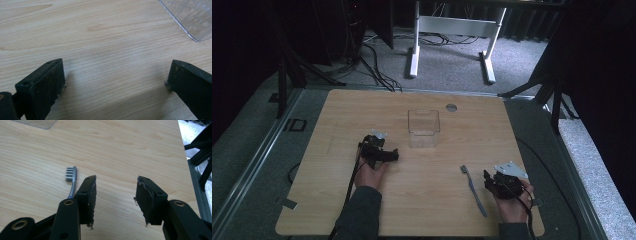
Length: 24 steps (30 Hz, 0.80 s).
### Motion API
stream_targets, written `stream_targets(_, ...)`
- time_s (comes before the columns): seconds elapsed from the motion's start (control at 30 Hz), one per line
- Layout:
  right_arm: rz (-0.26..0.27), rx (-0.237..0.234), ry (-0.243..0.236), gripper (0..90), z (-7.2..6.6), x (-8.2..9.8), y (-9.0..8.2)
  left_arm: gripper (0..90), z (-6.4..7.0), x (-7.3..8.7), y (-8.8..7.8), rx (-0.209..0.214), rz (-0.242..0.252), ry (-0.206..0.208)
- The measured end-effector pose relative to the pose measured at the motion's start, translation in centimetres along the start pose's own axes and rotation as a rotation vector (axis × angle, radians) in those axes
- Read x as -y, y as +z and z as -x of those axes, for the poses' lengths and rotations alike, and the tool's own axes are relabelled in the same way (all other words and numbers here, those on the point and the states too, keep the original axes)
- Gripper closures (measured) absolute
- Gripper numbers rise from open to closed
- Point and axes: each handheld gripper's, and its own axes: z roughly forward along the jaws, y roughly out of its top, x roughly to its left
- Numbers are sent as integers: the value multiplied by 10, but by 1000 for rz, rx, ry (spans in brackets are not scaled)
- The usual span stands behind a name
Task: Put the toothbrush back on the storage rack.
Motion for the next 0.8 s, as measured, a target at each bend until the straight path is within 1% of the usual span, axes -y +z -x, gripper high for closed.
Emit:
stream_targets(0.03,3,-4,3,513,0,0,-1,14,0,0,0,-2,0,-2)
stream_targets(0.23,12,10,-9,539,-3,-2,-3,14,0,0,0,-3,0,-2)
stream_targets(0.37,19,6,-17,548,-4,-6,-7,14,0,0,0,-3,0,-3)
stream_targets(0.7,1,-4,-18,578,-1,-11,-13,14,1,0,0,-5,1,-6)
stream_targets(0.8,0,-6,-21,594,-3,-13,-16,14,1,0,0,-6,1,-6)
